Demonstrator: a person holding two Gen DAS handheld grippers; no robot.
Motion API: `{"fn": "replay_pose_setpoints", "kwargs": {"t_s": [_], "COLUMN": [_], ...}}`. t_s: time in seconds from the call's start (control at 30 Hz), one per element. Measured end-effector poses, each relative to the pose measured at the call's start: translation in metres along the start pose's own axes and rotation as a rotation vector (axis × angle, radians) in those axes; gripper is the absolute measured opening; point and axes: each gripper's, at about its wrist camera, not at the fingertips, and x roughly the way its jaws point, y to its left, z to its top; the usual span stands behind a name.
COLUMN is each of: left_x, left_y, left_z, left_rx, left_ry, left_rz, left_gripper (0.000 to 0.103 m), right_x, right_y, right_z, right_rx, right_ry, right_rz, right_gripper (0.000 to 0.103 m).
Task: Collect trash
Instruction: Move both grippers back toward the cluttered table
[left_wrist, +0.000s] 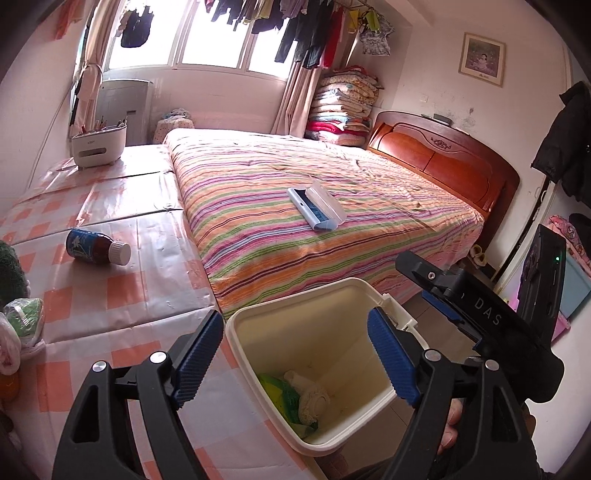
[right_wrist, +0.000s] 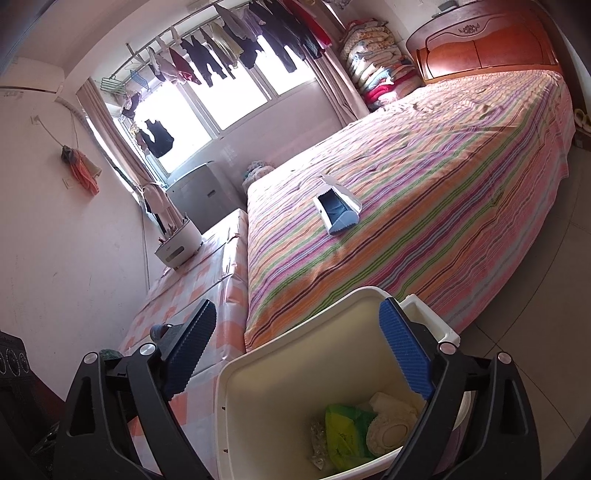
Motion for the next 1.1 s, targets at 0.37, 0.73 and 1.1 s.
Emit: {"fn": "replay_pose_setpoints", "kwargs": {"t_s": [0.37, 0.73, 1.1], "left_x": [-0.032, -0.071, -0.121], "left_y": [0.062, 0.131, 0.211], "left_z": [0.003, 0.001, -0.013], "left_rx": [-0.126, -0.263, -0.430], "left_ry": [-0.040, -0.072, -0.096], "left_rz": [0.098, 0.213, 0.371], "left_gripper": [0.078, 0.078, 0.078], "right_x": [0.020, 0.045, 0.065], "right_y": [0.044, 0.099, 0.152], "right_z": [-0.016, -0.040, -0.070], "right_rx": [-0.100, -0.184, -0.267], "right_ry": [0.061, 0.154, 0.236], "right_rz": [0.063, 0.156, 0.243], "right_gripper": [0.089, 0.090, 0.090]}}
